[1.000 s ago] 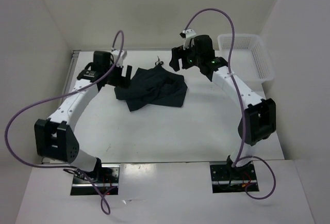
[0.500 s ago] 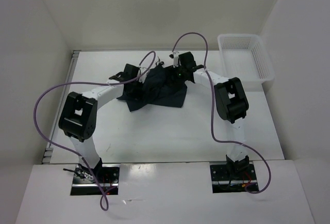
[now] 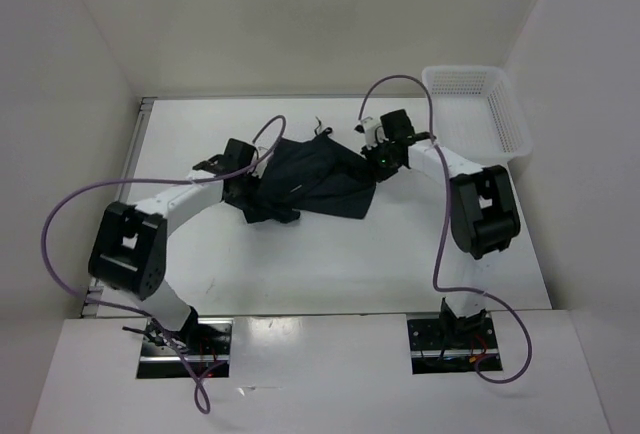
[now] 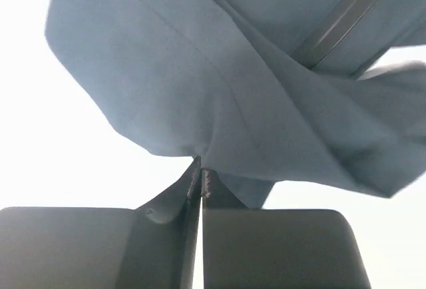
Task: Fold and stack the shorts
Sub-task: Move the shorts to the center of the board, then flatten the shorts out
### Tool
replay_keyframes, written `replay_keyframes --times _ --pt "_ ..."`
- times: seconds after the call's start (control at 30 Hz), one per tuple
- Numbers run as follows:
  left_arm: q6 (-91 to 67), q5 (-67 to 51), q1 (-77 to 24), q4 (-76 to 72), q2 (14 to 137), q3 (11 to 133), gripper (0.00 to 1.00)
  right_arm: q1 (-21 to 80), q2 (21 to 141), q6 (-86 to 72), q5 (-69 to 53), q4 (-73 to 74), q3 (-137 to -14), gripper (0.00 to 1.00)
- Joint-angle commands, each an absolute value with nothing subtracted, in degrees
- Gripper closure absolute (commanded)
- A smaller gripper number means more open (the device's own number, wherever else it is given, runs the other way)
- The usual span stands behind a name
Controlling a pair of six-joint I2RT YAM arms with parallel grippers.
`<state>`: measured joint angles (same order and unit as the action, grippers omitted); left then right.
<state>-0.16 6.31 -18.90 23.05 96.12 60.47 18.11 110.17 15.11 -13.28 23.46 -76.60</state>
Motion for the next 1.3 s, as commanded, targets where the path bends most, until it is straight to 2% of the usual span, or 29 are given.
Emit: replay_keyframes --times 0.0,0.07,0.1,0.13,0.17,0.2,0.23,0.27,0.3,0.37,0.4,0.5,0.73,0.9,0.93,0.97,1.0,1.03,1.07,1.1,1.17,1.23,1.27 --pt "0.0 4.1 -18.8 30.7 86.7 60.4 0.96 15.6 102.0 24.4 -14.2 32.7 -76.1 1.00" --pt "0.0 -0.1 -18.8 35.1 83.9 61.7 0.84 15.6 101.4 25.5 -16.2 34.2 -79.5 1.00" --pt "0.0 -1.4 -18.1 36.1 83.3 61.7 0.75 15.6 101.4 24.5 -17.0 33.4 -81.4 0.86" --pt "0.0 -3.4 -17.5 36.7 82.8 62.6 0.59 15.6 102.5 23.1 -18.0 32.6 -86.0 0.61" --pt "0.0 -3.4 -16.3 36.7 82.8 62.6 0.54 16.3 103.6 21.9 -19.3 31.7 -88.7 0.41" --pt "0.0 -3.4 -16.3 36.7 82.8 62.6 0.50 17.0 107.1 18.9 -21.3 30.8 -91.4 0.34" --pt "0.0 -3.4 -16.3 36.1 83.3 62.6 0.48 17.8 109.4 17.2 -21.8 29.3 -97.1 0.32" --pt "0.0 -4.0 -16.3 36.1 83.3 62.6 0.42 19.1 112.1 15.4 -22.8 29.3 -100.1 0.32" --pt "0.0 -4.0 -16.3 36.1 83.8 62.6 0.38 19.1 118.3 10.6 -23.7 28.7 -103.2 0.32" --pt "0.0 -3.5 -18.4 36.1 84.5 64.4 0.31 19.1 124.8 5.3 -25.2 30.2 -112.7 0.36" --pt "0.0 -3.0 -19.5 35.2 85.2 64.4 0.22 19.1 129.2 2.6 -25.7 30.2 -115.8 0.38" --pt "0.0 -3.0 -24.2 34.6 87.7 66.2 0.09 20.5 130.7 3.8 -25.8 29.6 -115.1 0.42" --pt "0.0 -5.4 -32.4 30.4 93.7 65.2 0.04 21.1 128.5 3.9 -28.4 30.1 -105.3 0.42" --pt "0.0 -0.3 -34.2 23.8 97.5 61.0 0.04 23.3 128.0 5.2 -27.9 29.0 -101.8 0.42" --pt "0.0 1.1 -34.2 22.6 98.0 59.5 0.04 23.8 128.0 4.3 -27.9 28.5 -101.3 0.45" --pt "0.0 2.2 -34.2 20.8 98.0 58.8 0.07 23.8 128.0 4.3 -27.9 28.0 -101.3 0.47" --pt "0.0 3.5 -34.2 20.1 98.0 58.0 0.15 24.3 128.0 3.6 -27.9 27.9 -101.3 0.52" --pt "0.0 3.5 -34.2 19.5 98.0 57.3 0.20 24.3 128.0 3.6 -27.9 27.9 -101.3 0.61" --pt "0.0 3.5 -34.2 18.8 98.0 56.7 0.25 24.3 128.0 3.1 -26.9 27.9 -101.9 0.79" --pt "0.0 3.5 -34.2 18.8 98.5 56.0 0.30 24.3 128.0 3.1 -26.2 27.3 -101.9 0.86" --pt "0.0 4.1 -34.2 16.6 98.5 55.4 0.61 24.3 128.0 3.1 -23.6 27.3 -102.5 1.00" --pt "0.0 7.3 -34.2 14.7 98.5 54.3 0.84 24.3 127.3 3.9 -22.3 27.3 -103.2 1.00" --pt "0.0 7.9 -33.4 14.7 98.5 54.3 1.00 24.3 126.2 4.5 -21.3 27.9 -103.9 1.00"
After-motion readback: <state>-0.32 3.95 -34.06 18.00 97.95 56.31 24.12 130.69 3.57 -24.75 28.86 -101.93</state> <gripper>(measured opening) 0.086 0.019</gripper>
